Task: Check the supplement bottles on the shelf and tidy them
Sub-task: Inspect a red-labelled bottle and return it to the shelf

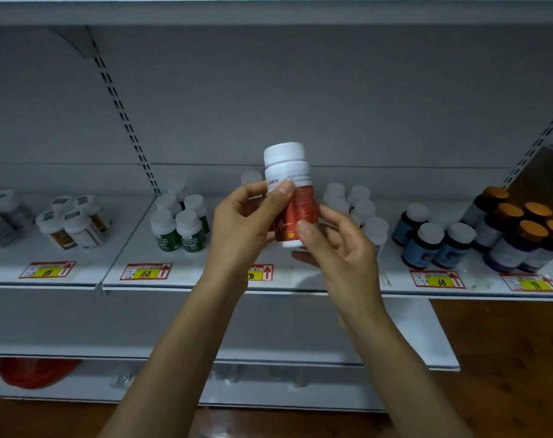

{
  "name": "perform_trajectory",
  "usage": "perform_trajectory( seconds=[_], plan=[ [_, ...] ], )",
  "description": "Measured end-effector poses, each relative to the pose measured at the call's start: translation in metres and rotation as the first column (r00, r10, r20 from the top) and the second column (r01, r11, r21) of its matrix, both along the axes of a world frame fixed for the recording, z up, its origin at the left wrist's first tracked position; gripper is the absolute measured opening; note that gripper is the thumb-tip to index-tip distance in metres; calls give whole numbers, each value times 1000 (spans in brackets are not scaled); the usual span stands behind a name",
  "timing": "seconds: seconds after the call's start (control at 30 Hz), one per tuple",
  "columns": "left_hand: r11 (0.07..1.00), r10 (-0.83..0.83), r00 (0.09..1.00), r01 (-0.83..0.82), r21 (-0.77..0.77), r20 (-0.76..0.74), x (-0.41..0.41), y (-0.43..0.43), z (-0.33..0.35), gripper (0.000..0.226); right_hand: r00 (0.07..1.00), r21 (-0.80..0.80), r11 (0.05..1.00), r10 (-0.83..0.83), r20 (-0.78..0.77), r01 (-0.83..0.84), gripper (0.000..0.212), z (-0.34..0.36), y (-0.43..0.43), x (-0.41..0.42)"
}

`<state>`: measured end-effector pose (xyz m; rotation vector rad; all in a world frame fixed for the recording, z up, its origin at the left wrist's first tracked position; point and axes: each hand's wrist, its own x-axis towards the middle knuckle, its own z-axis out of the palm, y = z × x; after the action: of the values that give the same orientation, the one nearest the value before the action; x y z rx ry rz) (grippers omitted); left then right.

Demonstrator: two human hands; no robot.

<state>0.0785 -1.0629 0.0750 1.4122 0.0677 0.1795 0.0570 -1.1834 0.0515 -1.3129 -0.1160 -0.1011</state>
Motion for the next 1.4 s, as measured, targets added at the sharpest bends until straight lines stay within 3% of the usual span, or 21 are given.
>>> perform_trajectory(
  seconds=[0.17,0.3,0.43,0.57,0.67,0.77,0.9,1.0,1.13,1.23,1.4],
  plan=[
    [998,-61,992,62,8,-107,3,9,0,33,979,206,973,137,-148,-105,42,2,-3,2],
    [991,-129,986,132,18,-109,5,8,-2,39,955,308,939,220,-199,-152,40,-3,-3,5],
    [975,-206,979,206,81,-2,3,13,-1,43,950,246,946,258,-174,-212,34,-9,-9,9],
    [932,-291,947,247,266,139,3,24,-4,54,957,224,945,268,-113,-238,42,-13,-16,17],
    [884,-341,905,218,414,252,2,24,-3,52,969,161,962,235,-70,-222,42,-7,-19,25],
    [885,-305,907,158,438,291,2,24,-2,49,977,53,976,212,-23,-211,44,-4,-21,28],
    [942,-108,975,38,333,194,3,25,-3,53,974,-97,970,227,19,-224,36,2,-23,19],
    [951,-8,999,-9,310,52,1,18,-5,53,980,-127,972,196,-31,-199,46,0,-18,14],
    [953,-18,999,30,303,-42,-3,11,-9,50,978,-162,970,158,-133,-179,40,-5,-16,11],
    [972,-83,992,101,211,-96,-9,14,-12,28,971,-127,977,145,-190,-170,29,-5,-21,10],
    [982,-77,989,98,163,-130,-15,16,-22,19,942,-147,957,203,-269,-248,32,-9,-23,11]
  ],
)
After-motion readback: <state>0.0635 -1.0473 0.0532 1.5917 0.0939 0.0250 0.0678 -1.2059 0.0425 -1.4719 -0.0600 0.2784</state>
